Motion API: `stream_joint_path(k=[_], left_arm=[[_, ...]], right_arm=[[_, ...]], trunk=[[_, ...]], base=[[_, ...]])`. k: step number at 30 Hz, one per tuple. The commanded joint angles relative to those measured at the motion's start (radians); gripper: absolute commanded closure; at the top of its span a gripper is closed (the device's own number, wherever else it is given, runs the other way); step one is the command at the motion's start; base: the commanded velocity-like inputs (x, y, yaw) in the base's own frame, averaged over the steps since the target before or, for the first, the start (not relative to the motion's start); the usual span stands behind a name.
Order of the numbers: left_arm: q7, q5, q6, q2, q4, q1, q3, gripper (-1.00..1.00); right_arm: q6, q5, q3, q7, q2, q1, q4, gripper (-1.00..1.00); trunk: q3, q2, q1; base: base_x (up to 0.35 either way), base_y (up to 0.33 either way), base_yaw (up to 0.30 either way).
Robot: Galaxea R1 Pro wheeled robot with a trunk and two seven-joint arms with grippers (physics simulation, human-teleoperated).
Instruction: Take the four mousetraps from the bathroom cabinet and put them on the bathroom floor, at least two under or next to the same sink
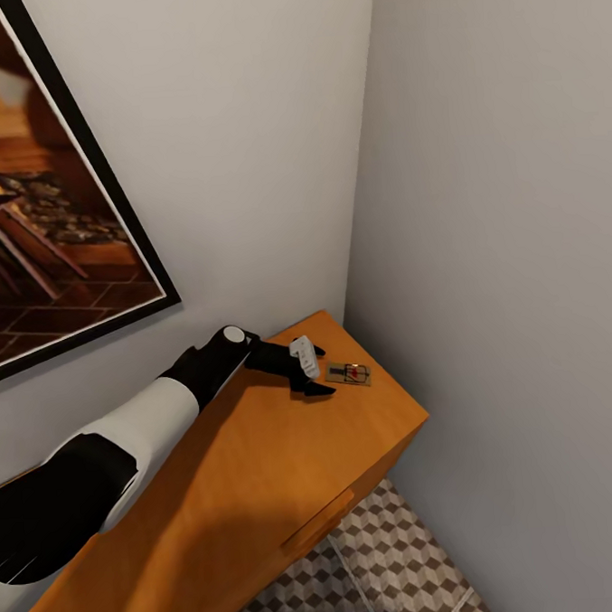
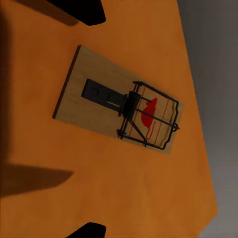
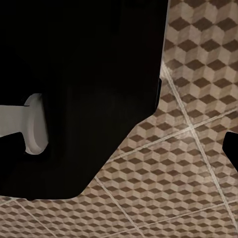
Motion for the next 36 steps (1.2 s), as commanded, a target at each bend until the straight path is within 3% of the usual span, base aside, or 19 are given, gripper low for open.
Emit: stream_joint_path(k=[1, 36], left_arm=[[-0.002, -0.005, -0.002, 0.000, -0.001, -0.001, 0.000, -1.00], [-0.007, -0.008, -0.001, 0.003, -0.001, -0.001, -0.004, -1.00]], right_arm=[[-0.003, 0.007, -0.009, 0.004, -0.001, 0.000, 0.001, -1.00], [-0.003, 0.007, -0.009, 0.004, -0.002, 0.000, 0.001, -1.00]], trunk=[[-0.001, -0.002, 0.001], [-0.001, -0.002, 0.001]], base=[[0.000, 0.000, 0.000], [0.000, 0.000, 0.000]])
